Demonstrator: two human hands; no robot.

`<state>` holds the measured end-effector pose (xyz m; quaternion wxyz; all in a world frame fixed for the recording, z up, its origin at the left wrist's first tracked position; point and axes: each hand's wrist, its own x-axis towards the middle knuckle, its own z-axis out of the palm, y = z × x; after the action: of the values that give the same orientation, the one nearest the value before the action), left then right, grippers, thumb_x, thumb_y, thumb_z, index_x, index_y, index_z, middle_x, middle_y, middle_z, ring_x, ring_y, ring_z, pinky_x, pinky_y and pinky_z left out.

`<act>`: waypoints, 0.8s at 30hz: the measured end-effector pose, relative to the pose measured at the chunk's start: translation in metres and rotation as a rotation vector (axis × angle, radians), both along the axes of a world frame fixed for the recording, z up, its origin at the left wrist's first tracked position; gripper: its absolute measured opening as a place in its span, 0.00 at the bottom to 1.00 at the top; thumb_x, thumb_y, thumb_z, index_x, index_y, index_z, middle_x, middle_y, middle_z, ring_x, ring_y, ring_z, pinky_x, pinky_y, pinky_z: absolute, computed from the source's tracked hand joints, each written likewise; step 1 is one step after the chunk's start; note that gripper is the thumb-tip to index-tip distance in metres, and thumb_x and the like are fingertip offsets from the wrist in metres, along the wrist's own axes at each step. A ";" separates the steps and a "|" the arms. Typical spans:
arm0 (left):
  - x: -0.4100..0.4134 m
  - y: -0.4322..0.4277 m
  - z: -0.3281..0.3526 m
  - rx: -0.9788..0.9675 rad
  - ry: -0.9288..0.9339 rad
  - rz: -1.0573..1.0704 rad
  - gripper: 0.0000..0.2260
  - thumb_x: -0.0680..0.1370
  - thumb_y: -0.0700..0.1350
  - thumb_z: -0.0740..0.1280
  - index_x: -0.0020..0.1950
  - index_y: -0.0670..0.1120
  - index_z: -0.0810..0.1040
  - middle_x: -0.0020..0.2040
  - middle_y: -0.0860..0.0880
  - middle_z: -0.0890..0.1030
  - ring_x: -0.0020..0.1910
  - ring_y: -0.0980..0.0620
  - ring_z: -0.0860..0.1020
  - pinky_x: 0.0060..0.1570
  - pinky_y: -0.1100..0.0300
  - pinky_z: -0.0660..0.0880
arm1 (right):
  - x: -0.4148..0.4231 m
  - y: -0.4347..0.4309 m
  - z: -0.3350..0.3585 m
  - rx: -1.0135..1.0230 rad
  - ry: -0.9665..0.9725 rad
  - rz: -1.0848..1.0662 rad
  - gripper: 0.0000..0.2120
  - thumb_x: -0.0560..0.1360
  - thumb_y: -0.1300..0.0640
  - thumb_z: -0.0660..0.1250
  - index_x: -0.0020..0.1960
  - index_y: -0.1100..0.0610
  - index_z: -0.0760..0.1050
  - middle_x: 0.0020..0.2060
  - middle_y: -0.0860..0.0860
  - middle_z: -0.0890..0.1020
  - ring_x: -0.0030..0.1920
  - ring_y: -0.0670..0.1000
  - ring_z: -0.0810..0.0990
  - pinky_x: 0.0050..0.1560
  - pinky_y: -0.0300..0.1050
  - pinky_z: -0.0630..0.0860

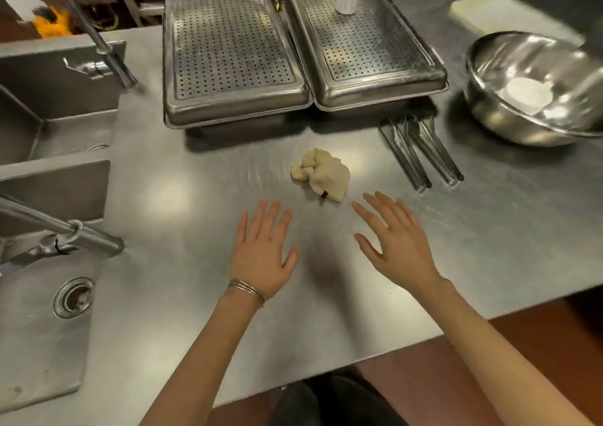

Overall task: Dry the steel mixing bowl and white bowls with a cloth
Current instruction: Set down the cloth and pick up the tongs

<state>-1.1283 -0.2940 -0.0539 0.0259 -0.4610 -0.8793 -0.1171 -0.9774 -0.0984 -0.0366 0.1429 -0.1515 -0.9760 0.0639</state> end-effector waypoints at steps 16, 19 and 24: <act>0.102 0.119 -0.005 -0.055 -0.073 -0.050 0.27 0.73 0.55 0.54 0.69 0.44 0.69 0.69 0.41 0.70 0.69 0.41 0.66 0.66 0.41 0.60 | 0.120 0.105 -0.003 -0.055 -0.174 -0.049 0.25 0.76 0.46 0.54 0.72 0.52 0.62 0.69 0.54 0.68 0.68 0.56 0.67 0.68 0.58 0.63; 0.126 0.160 -0.005 -0.057 -0.087 -0.019 0.27 0.73 0.55 0.54 0.69 0.43 0.69 0.68 0.41 0.70 0.68 0.40 0.67 0.66 0.41 0.58 | 0.136 0.152 0.007 -0.060 -0.195 -0.039 0.26 0.76 0.45 0.54 0.71 0.52 0.62 0.69 0.55 0.69 0.66 0.56 0.70 0.66 0.56 0.65; 0.150 0.219 0.002 -0.013 -0.150 0.083 0.28 0.73 0.55 0.53 0.69 0.42 0.68 0.68 0.39 0.70 0.69 0.39 0.66 0.67 0.41 0.60 | 0.149 0.221 0.023 -0.050 -0.204 0.032 0.25 0.75 0.45 0.53 0.70 0.52 0.61 0.67 0.55 0.71 0.62 0.57 0.73 0.63 0.56 0.68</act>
<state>-0.9779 -0.0750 -0.0522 -0.0380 -0.4142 -0.8978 -0.1445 -0.8284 0.1222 -0.0133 0.0379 -0.1453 -0.9858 0.0746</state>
